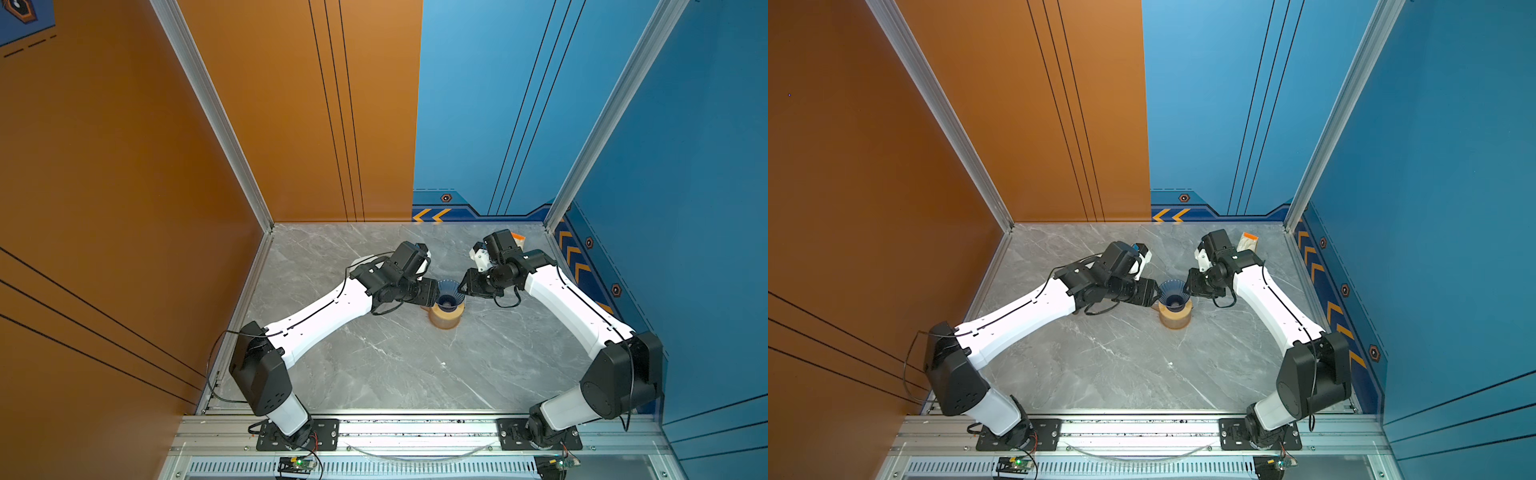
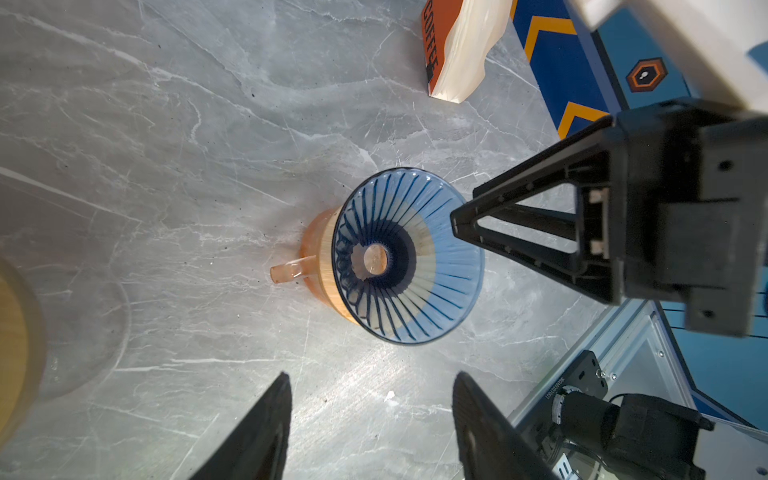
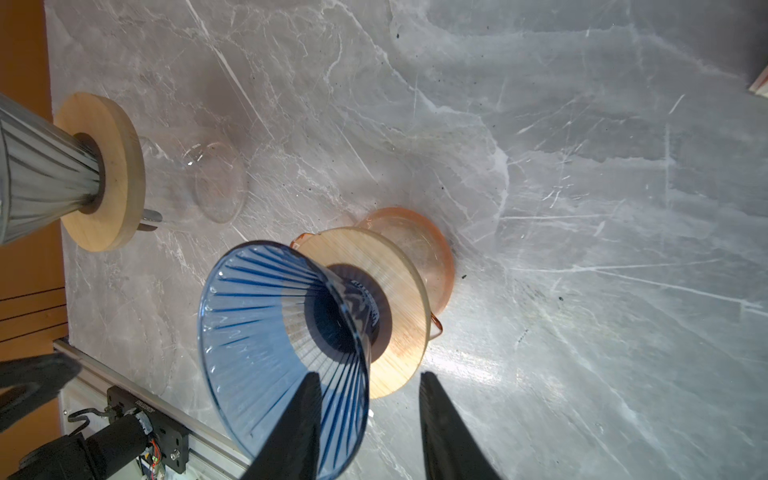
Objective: Place the coffee filter in the dripper
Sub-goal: 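Lower the blue cone onto the bamboo ring while the left gripper approaches it, then hold the blue cone rim with both grippers and settle it on the ring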
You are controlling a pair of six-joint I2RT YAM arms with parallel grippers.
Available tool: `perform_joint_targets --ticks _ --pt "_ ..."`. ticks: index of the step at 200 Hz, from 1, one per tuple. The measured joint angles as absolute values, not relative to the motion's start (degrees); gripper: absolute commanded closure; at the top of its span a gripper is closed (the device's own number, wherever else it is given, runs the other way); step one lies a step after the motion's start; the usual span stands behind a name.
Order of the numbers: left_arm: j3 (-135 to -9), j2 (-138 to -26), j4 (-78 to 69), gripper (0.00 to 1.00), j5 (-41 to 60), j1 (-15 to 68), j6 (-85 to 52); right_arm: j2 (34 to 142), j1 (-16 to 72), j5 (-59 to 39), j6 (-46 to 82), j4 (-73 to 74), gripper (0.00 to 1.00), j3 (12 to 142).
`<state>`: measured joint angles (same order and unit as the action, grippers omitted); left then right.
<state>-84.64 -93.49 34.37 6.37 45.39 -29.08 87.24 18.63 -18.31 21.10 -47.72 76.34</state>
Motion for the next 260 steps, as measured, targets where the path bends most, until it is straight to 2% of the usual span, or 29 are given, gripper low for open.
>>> perform_joint_targets --ticks 11,57,102,156,180,196,260 --pt "-85.21 -94.50 34.33 0.45 6.55 45.39 -29.63 87.24 18.63 -18.39 21.43 -47.18 0.67 76.31" --pt "-86.50 -98.37 34.33 0.56 6.66 45.30 -31.27 87.29 18.65 -18.83 22.52 -46.00 0.75 76.25" --pt "-86.76 -99.39 34.28 0.61 6.74 44.18 -31.57 87.37 18.65 -18.83 22.83 -45.80 0.82 76.18" --pt "-88.71 -102.35 34.04 0.65 7.81 43.75 -31.99 88.07 18.65 -18.83 22.83 -45.78 0.83 75.77" --pt "-88.75 -103.11 34.04 0.67 8.01 43.68 -32.08 88.33 18.65 -18.85 22.81 -45.78 0.86 75.61" --pt "-88.75 -103.42 33.91 0.71 8.21 43.53 -32.23 88.66 18.65 -18.85 22.81 -45.78 0.88 75.55" --pt "-89.52 -104.71 32.60 0.75 8.67 43.00 -32.67 88.95 18.68 -18.81 22.79 -45.78 0.91 75.29"
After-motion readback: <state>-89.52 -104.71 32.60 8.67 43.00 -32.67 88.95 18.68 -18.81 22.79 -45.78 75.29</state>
